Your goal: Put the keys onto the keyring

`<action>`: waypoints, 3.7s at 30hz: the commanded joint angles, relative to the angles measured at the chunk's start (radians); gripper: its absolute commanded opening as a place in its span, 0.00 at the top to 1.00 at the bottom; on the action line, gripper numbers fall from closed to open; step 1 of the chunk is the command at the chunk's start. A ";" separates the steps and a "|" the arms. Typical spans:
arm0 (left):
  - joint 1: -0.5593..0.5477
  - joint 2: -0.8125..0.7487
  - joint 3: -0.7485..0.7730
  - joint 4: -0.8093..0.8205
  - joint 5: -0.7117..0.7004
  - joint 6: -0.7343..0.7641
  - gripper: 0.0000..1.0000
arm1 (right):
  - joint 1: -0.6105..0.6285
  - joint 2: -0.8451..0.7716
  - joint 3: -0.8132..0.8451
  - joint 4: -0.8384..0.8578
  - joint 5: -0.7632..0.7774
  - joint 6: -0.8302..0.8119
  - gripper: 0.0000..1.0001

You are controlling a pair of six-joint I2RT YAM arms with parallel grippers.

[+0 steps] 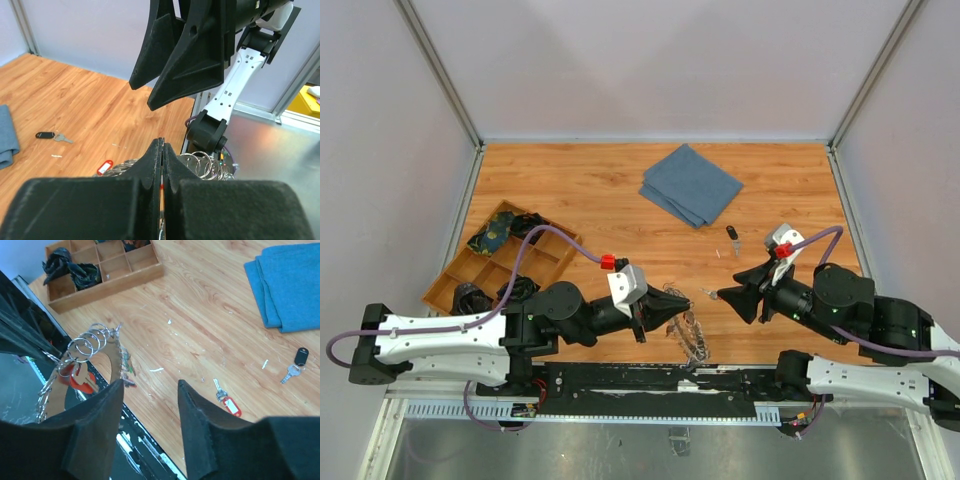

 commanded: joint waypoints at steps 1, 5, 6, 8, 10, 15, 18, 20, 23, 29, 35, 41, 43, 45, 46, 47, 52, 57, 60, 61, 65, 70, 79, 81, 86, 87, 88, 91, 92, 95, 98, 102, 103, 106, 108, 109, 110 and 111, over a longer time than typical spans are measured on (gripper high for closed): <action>-0.004 -0.045 -0.009 0.045 -0.046 -0.017 1.00 | -0.007 0.041 0.038 -0.059 0.034 -0.071 0.49; 0.029 -0.059 -0.001 -0.024 -0.075 -0.029 1.00 | -0.008 0.108 0.083 -0.143 0.095 -0.042 0.43; 0.051 -0.066 -0.008 -0.029 -0.057 -0.040 0.99 | -0.010 0.125 0.090 -0.152 0.099 -0.041 0.43; 0.088 -0.081 -0.021 -0.039 -0.031 -0.060 0.99 | -0.025 0.153 0.101 -0.159 0.083 -0.043 0.42; 0.110 -0.087 -0.022 -0.063 -0.038 -0.072 0.99 | -0.048 0.172 0.104 -0.159 0.056 -0.044 0.41; 0.134 -0.097 -0.006 -0.115 -0.052 -0.060 0.99 | -0.146 0.182 0.088 -0.146 -0.056 -0.048 0.41; 0.178 -0.093 0.007 -0.177 -0.054 -0.075 0.99 | -0.241 0.192 0.077 -0.146 -0.136 -0.040 0.41; 0.210 -0.091 0.012 -0.215 -0.054 -0.082 0.99 | -0.310 0.197 0.067 -0.137 -0.196 -0.037 0.41; 0.264 -0.091 0.017 -0.272 -0.059 -0.082 0.99 | -0.386 0.204 0.053 -0.126 -0.258 -0.033 0.42; 0.354 -0.090 0.027 -0.387 -0.068 -0.086 1.00 | -0.415 0.207 0.036 -0.126 -0.252 -0.032 0.41; 0.393 -0.042 0.067 -0.502 -0.100 -0.076 0.99 | -0.414 0.189 0.017 -0.126 -0.234 -0.032 0.41; 0.399 0.184 0.124 -0.439 0.004 -0.038 0.99 | -0.417 0.156 -0.007 -0.127 -0.230 -0.008 0.40; 0.398 0.259 0.140 -0.395 0.054 -0.031 1.00 | -0.416 0.136 -0.019 -0.133 -0.225 0.002 0.40; 0.397 0.317 0.148 -0.357 0.088 -0.027 0.99 | -0.415 0.108 -0.036 -0.142 -0.209 0.013 0.40; 0.398 0.341 0.150 -0.342 0.104 -0.027 0.99 | -0.416 0.097 -0.042 -0.148 -0.201 0.017 0.40; 0.398 0.359 0.150 -0.328 0.119 -0.027 0.99 | -0.415 0.084 -0.050 -0.151 -0.196 0.021 0.39; 0.397 0.397 0.124 -0.269 0.157 -0.048 0.99 | -0.416 0.023 -0.107 -0.140 -0.209 0.026 0.39; 0.399 0.390 0.104 -0.239 0.143 -0.075 0.99 | -0.416 -0.012 -0.199 -0.056 -0.283 0.058 0.39; 0.397 0.382 0.096 -0.225 0.136 -0.084 0.99 | -0.416 -0.032 -0.277 0.039 -0.326 0.106 0.40; 0.397 0.379 0.096 -0.222 0.134 -0.087 0.99 | -0.416 -0.036 -0.301 0.075 -0.337 0.134 0.41; 0.397 0.362 0.080 -0.204 0.134 -0.098 0.99 | -0.416 -0.045 -0.388 0.211 -0.388 0.279 0.46; 0.398 0.348 0.059 -0.181 0.140 -0.113 0.99 | -0.416 -0.029 -0.460 0.326 -0.408 0.400 0.47; 0.398 0.342 0.024 -0.128 0.183 -0.145 1.00 | -0.415 -0.013 -0.426 0.224 -0.258 0.434 0.48; 0.398 0.341 0.014 -0.117 0.197 -0.155 0.99 | -0.416 -0.021 -0.410 0.168 -0.207 0.420 0.48; 0.398 0.336 -0.007 -0.103 0.203 -0.168 0.99 | -0.415 -0.003 -0.377 0.097 -0.245 0.348 0.51; 0.398 0.336 -0.008 -0.102 0.204 -0.168 0.99 | -0.416 0.002 -0.374 0.093 -0.266 0.335 0.51; 0.398 0.335 -0.010 -0.099 0.207 -0.169 0.99 | -0.416 0.009 -0.372 0.091 -0.290 0.325 0.51; 0.398 0.334 -0.015 -0.094 0.203 -0.172 0.99 | -0.416 0.034 -0.377 0.117 -0.383 0.315 0.49; 0.397 0.333 -0.016 -0.094 0.201 -0.172 1.00 | -0.416 0.041 -0.381 0.139 -0.420 0.325 0.49; 0.398 0.330 -0.018 -0.093 0.192 -0.177 1.00 | -0.416 0.039 -0.412 0.211 -0.460 0.385 0.50; 0.397 0.326 -0.021 -0.089 0.181 -0.184 1.00 | -0.416 0.025 -0.465 0.312 -0.482 0.463 0.54; 0.398 0.323 -0.021 -0.090 0.179 -0.185 0.99 | -0.417 0.028 -0.516 0.394 -0.490 0.540 0.59; 0.397 0.324 -0.021 -0.089 0.179 -0.185 0.99 | -0.416 0.032 -0.520 0.394 -0.484 0.551 0.60; 0.399 0.322 -0.021 -0.091 0.179 -0.186 1.00 | -0.416 0.040 -0.523 0.372 -0.456 0.569 0.61; 0.399 0.322 -0.022 -0.088 0.179 -0.186 0.99 | -0.416 0.038 -0.528 0.373 -0.442 0.577 0.61; 0.398 0.322 -0.022 -0.088 0.179 -0.186 1.00 | -0.416 0.036 -0.533 0.381 -0.435 0.578 0.62; 0.397 0.323 -0.021 -0.088 0.179 -0.185 1.00 | -0.416 0.037 -0.535 0.384 -0.427 0.580 0.62; 0.399 0.324 -0.020 -0.087 0.180 -0.185 1.00 | -0.416 0.039 -0.537 0.384 -0.419 0.582 0.64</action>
